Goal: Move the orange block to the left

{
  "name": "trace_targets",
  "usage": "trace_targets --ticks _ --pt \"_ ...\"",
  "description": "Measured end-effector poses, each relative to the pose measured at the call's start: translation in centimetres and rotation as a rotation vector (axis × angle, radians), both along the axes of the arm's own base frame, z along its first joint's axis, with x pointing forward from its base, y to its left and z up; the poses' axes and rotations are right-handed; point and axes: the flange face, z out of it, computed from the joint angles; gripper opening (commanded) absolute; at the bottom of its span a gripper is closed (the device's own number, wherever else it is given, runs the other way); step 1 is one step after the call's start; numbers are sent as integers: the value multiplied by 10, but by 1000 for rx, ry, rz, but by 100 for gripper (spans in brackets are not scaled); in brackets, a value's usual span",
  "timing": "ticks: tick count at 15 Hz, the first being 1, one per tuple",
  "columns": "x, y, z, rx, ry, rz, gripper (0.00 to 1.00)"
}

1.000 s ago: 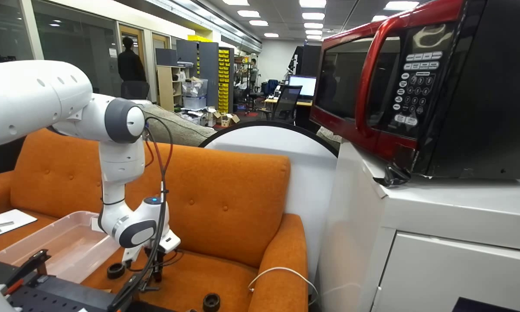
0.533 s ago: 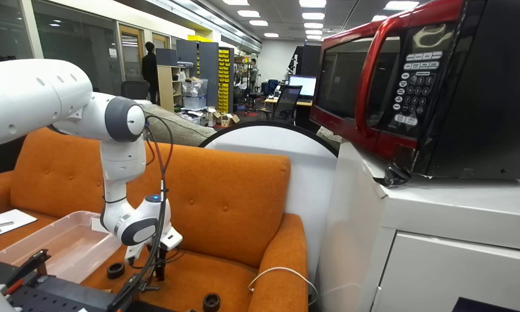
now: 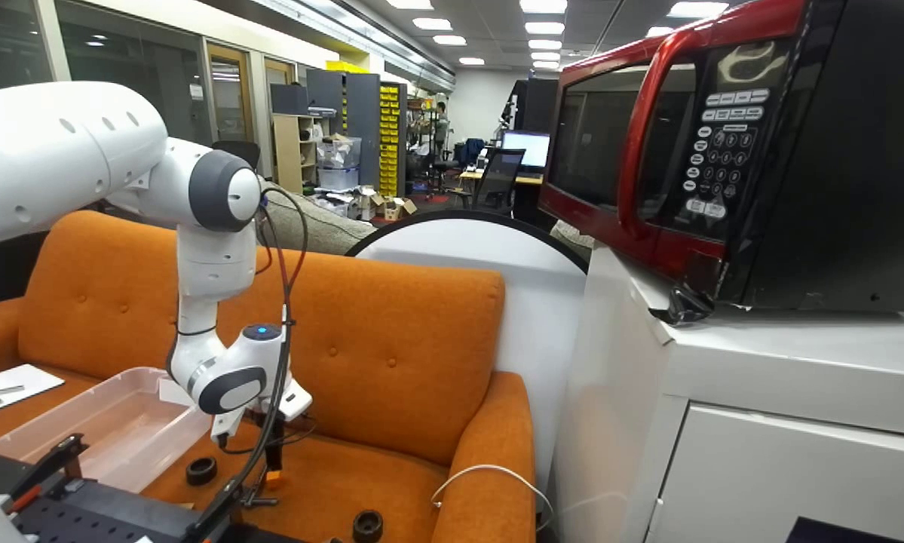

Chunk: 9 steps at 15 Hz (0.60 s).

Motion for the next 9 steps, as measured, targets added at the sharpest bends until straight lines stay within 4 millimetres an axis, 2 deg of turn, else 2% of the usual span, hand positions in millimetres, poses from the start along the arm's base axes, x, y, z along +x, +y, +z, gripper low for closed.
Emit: trace_targets --ticks 2,9 --pt "-6 -3 9 -2 3 -3 100" --pt "-6 -1 4 -2 4 0 100"
